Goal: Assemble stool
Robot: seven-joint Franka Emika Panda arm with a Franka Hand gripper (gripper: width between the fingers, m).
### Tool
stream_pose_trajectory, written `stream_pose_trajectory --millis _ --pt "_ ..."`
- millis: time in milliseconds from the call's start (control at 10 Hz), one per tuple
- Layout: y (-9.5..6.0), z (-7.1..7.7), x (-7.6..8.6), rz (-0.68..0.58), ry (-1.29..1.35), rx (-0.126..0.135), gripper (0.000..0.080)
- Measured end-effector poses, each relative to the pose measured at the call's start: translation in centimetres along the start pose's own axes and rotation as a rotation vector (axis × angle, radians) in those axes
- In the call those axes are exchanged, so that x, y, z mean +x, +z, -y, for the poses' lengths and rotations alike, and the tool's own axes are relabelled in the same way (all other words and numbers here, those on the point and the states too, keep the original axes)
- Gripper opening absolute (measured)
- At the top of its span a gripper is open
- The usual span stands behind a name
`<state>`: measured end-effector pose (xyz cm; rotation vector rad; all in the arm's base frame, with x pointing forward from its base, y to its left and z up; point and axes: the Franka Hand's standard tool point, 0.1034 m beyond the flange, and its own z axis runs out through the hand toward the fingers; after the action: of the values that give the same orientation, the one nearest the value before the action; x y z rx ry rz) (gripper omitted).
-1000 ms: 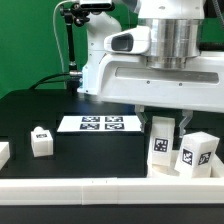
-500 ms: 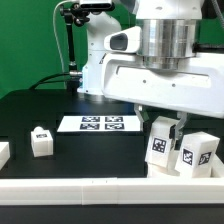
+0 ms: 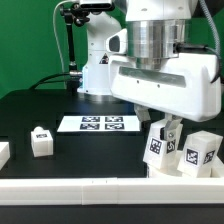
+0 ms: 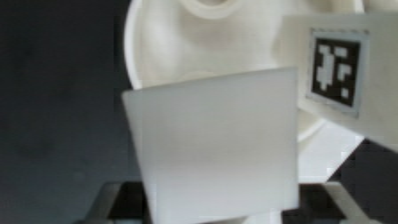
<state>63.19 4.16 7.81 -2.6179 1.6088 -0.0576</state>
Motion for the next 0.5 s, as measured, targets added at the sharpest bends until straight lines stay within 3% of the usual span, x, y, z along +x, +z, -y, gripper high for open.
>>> stream_pose_trajectory --millis 500 --pt "0.12 0.45 -0.5 0.046 0.4 0.032 0.0343"
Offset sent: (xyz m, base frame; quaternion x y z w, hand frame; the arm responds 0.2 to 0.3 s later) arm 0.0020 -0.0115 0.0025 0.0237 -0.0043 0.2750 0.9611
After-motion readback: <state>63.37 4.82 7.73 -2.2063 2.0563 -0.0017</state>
